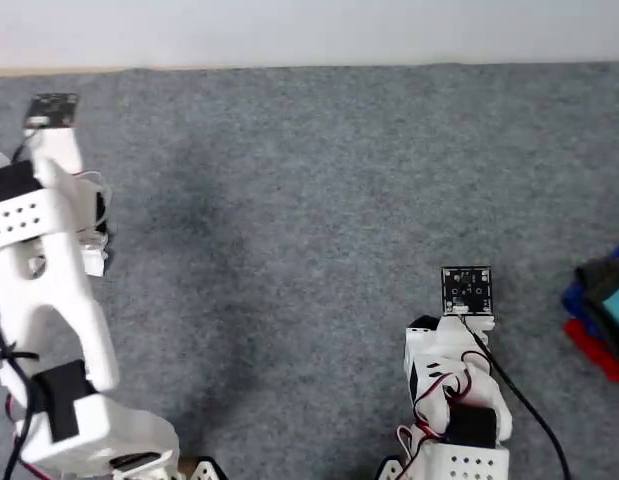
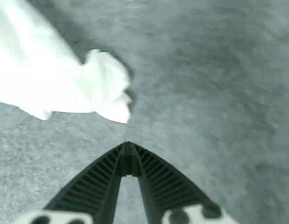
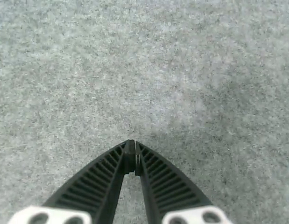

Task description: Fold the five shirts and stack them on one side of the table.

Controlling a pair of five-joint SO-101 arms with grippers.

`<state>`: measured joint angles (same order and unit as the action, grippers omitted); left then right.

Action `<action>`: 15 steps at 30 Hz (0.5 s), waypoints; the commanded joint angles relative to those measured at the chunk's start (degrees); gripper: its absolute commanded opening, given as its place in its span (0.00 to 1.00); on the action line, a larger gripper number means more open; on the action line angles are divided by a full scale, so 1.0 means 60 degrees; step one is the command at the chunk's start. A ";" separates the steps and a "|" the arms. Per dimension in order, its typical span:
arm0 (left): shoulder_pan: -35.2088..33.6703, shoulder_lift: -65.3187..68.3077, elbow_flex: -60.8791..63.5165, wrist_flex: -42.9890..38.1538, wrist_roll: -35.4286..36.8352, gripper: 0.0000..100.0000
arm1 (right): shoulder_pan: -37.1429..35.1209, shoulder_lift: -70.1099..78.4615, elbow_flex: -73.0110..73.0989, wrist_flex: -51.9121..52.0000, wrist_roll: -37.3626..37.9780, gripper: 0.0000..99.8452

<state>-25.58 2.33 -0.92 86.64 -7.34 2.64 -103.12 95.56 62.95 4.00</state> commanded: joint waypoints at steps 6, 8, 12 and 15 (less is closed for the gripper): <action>-0.1055 0.0630 -0.0447 -0.1187 -0.0103 0.05 | -0.0037 0.0066 0.0147 -0.0154 0.0000 0.01; -0.1216 0.0689 -0.0447 -0.1158 -0.0366 0.14 | -0.0037 0.0066 0.0147 -0.0154 0.0000 0.01; -0.1495 0.0733 -0.0418 -0.1392 -0.0425 0.21 | -0.0037 0.0066 0.0147 -0.0154 0.0000 0.01; -0.1626 0.0747 -0.0388 -0.1744 -0.0674 0.22 | -0.0037 0.0066 0.0147 -0.0154 0.0000 0.01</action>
<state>-34.81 7.08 -0.92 78.55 -9.63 2.64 -103.12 95.56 62.95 4.00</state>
